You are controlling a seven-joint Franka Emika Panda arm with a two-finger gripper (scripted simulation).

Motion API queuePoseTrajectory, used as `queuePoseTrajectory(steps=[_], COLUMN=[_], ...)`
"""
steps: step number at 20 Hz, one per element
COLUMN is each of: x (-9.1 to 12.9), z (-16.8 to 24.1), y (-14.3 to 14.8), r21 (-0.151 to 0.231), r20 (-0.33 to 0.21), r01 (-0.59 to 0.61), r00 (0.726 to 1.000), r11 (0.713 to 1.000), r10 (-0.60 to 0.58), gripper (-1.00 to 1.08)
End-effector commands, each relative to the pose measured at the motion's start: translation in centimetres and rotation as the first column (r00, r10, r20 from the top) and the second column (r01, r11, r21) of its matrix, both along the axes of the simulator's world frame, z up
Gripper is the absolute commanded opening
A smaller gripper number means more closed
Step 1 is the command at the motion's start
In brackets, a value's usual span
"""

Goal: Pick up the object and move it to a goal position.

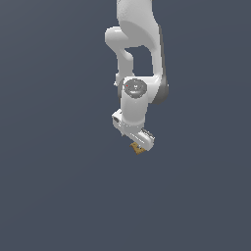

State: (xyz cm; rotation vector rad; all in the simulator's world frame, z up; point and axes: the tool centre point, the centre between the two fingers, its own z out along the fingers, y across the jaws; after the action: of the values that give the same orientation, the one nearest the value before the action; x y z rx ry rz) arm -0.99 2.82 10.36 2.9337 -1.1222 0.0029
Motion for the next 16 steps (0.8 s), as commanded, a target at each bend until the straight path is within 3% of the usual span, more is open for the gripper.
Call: queuePoseTrajectory(steps=[1, 16], x=[-0.2, -1.3], z=[-0.7, -3.8], y=[0.6, 3.4], r21=[0.001, 0.002], r20=[0.000, -0.002], r01=[0.061, 0.328], r00=[0.998, 0.945], r11=[0.998, 0.945], r10=[-0.061, -0.328], gripper=[1.00, 1.00])
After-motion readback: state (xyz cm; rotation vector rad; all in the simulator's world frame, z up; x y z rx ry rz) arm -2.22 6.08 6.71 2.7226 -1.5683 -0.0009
